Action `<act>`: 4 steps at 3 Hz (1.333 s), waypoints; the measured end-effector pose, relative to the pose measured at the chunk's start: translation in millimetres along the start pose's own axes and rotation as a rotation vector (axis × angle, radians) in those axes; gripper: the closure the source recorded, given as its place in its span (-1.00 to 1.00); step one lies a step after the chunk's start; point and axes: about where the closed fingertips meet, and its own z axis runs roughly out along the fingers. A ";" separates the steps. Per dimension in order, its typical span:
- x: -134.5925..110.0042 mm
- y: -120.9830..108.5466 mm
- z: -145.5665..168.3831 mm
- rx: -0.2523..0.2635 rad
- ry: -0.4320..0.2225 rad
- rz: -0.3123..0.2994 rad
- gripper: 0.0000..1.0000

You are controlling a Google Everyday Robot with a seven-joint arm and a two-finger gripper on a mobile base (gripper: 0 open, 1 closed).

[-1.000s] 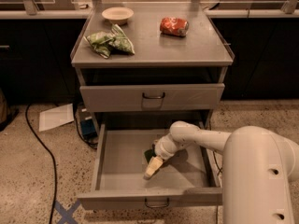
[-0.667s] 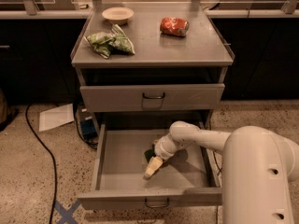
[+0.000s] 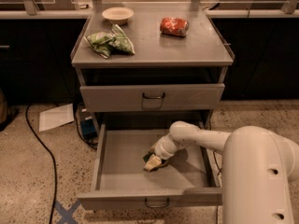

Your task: Pick sponge from middle drawer and place on counter

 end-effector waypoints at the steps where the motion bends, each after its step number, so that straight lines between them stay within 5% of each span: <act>1: 0.0 0.0 0.0 0.000 0.000 0.000 0.29; 2: 0.0 0.0 0.1 0.000 0.000 0.000 0.77; 3: 0.0 0.1 0.1 0.000 0.000 0.000 0.71; 4: 0.0 0.1 0.1 0.000 0.000 0.000 0.25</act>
Offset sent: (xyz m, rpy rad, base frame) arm 0.0000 0.0000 0.0000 0.0000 0.0000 0.0000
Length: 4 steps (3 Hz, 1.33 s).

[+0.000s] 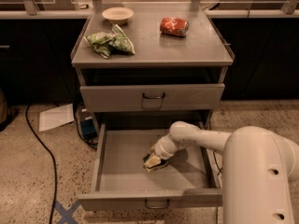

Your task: Pick sponge from middle drawer and place on counter

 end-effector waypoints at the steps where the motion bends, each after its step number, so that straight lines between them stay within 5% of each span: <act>1: 0.0 0.0 0.0 0.000 0.000 0.000 -0.22; 3: 5.8 9.0 6.5 -0.002 -0.001 -0.007 -1.00; 4: 5.8 9.0 6.5 -0.002 -0.001 -0.007 -1.00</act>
Offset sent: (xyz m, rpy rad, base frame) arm 0.0000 0.0000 0.0000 0.0000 0.0000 0.0000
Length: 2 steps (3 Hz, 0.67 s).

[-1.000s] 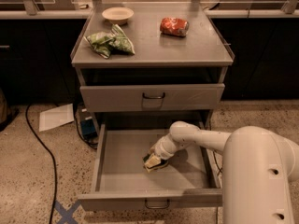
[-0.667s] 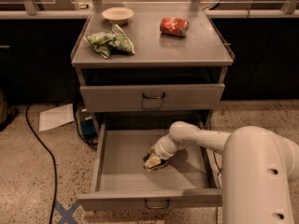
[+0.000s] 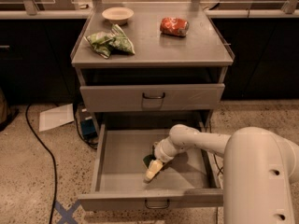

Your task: Pick sponge from middle drawer and place on counter

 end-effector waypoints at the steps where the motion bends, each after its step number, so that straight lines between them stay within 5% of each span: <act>1: 7.4 1.2 14.3 -0.025 0.012 0.014 -1.00; 2: 13.7 3.2 24.3 -0.047 0.021 0.030 -1.00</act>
Offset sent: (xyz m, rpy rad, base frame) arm -0.0080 0.0021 -0.0635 -0.0168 0.1262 -0.0060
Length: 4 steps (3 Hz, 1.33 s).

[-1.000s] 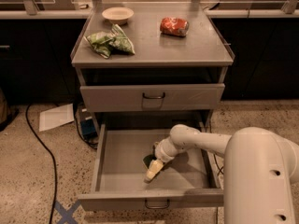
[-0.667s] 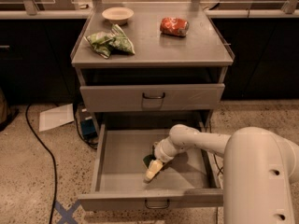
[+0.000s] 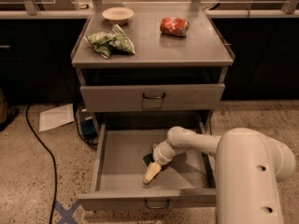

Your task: Pick sponge from middle drawer and place on counter

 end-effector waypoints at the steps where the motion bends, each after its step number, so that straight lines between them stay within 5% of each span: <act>1: -0.3 0.1 -0.4 0.000 0.000 0.000 -0.75; 4: -5.0 1.3 -7.9 0.000 0.000 0.000 0.64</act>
Offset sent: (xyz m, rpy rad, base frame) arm 0.0000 0.0000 0.0005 0.0000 0.0000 0.0001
